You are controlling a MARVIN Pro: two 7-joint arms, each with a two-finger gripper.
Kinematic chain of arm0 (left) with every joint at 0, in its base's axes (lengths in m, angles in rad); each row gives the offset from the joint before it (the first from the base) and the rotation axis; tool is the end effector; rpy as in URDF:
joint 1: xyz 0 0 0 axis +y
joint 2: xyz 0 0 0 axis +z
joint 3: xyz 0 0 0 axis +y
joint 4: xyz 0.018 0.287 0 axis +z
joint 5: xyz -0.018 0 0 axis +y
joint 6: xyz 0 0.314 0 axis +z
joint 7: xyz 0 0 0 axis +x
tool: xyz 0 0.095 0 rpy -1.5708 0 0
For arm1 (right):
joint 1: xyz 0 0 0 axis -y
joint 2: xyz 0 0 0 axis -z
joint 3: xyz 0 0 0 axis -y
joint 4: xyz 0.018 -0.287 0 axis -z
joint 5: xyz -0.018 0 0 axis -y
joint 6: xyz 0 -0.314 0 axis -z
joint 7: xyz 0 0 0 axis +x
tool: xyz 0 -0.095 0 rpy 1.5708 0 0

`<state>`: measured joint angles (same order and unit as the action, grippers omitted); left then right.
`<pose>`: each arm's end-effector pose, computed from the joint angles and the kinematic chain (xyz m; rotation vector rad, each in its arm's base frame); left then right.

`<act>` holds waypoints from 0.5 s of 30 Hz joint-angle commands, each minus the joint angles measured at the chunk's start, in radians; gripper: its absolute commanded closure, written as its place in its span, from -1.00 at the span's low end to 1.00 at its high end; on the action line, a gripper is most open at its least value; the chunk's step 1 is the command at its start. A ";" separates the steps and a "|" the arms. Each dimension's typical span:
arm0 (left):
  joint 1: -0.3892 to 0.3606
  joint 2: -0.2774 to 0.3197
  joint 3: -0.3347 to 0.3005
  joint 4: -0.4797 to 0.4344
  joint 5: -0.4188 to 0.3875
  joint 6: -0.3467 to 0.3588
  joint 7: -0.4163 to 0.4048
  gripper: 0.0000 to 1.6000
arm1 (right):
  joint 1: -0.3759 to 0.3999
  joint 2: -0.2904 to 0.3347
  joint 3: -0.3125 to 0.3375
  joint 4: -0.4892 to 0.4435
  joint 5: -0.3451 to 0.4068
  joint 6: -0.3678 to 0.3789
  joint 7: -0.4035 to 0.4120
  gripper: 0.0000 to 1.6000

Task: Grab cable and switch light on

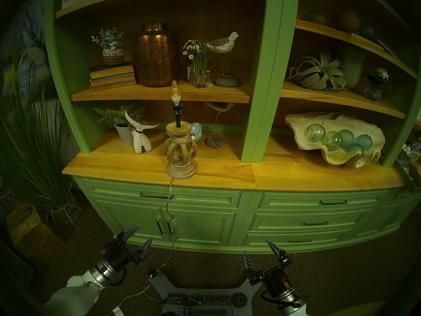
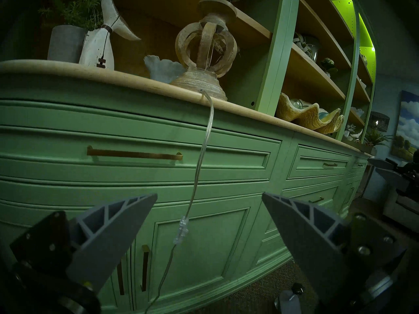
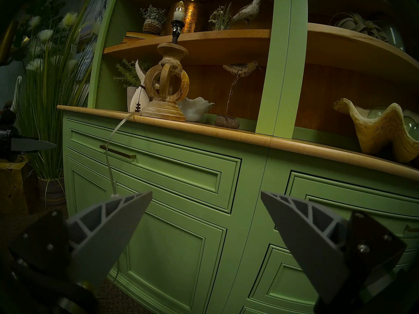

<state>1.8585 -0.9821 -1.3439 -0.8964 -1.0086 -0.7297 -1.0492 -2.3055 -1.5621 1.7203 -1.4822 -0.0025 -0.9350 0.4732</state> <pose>0.1869 0.1744 -0.5002 1.8968 -0.3730 1.6972 0.1069 -0.0167 -0.4596 -1.9805 -0.5376 -2.1536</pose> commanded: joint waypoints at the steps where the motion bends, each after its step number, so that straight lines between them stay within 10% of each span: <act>1: -0.115 0.020 0.005 0.055 0.003 0.036 -0.050 -1.00 | 0.003 0.000 0.000 -0.020 0.001 -0.006 0.000 -1.00; 15: -0.235 -0.037 0.036 0.031 0.105 0.132 -0.033 -1.00 | 0.006 0.001 0.000 -0.014 0.002 -0.007 0.000 -1.00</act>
<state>1.7298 -0.9760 -1.3235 -0.8538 -0.9374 -0.6254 -1.0820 -2.3052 -1.5622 1.7201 -1.4762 -0.0023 -0.9352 0.4734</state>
